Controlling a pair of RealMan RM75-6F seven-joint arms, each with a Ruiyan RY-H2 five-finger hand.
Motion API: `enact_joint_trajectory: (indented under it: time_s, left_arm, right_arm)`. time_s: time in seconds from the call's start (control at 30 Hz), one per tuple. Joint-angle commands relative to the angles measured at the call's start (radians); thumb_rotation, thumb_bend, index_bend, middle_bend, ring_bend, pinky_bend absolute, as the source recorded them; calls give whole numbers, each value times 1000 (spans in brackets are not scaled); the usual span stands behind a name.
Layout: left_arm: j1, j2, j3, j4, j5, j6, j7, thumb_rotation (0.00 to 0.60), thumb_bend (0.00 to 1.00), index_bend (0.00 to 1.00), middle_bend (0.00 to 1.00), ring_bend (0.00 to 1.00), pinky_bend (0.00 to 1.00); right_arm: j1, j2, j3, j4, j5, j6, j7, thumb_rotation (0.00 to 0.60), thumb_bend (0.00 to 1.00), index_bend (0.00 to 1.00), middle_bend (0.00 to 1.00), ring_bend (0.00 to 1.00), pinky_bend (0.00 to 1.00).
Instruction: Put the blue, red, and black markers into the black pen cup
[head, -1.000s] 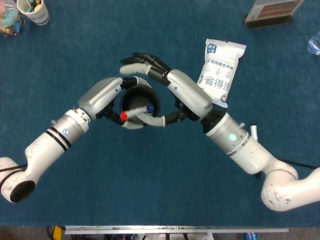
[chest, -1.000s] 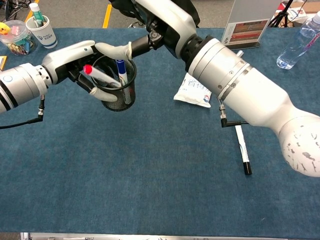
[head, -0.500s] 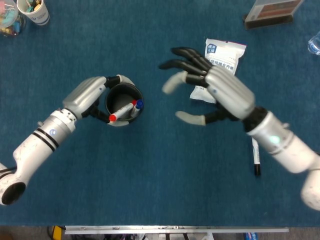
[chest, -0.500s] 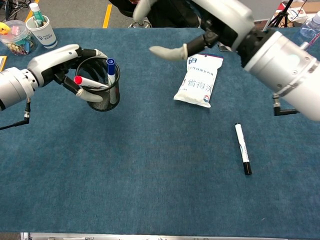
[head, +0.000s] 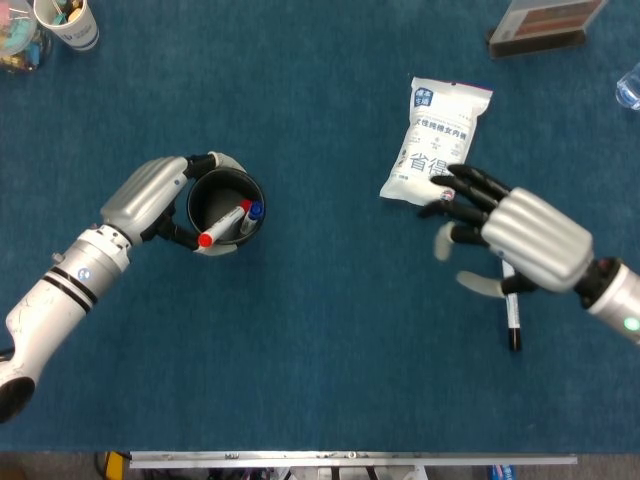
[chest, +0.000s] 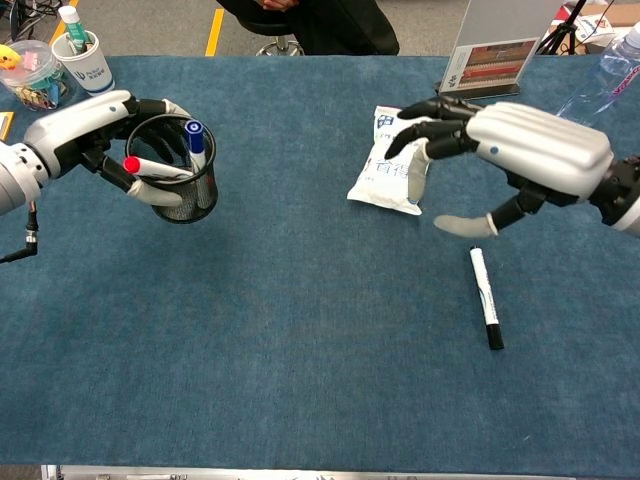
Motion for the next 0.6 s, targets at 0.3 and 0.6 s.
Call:
enact_joint_trajectory:
  time_s: [0.3,0.6]
  left_arm:
    - [5,6,-1,-1,-4,-6,3,600,60,319,323,337,327]
    - [6,-1,-4,5,-1,-11,0,600,60,319,323,337,327]
  right_arm:
    - [-43,-37,-118,170,-119,30,-54,600,261,510,260,69,41]
    - [-75,-93,-163,338,-199,99,-123,600,225,518,260,69,42]
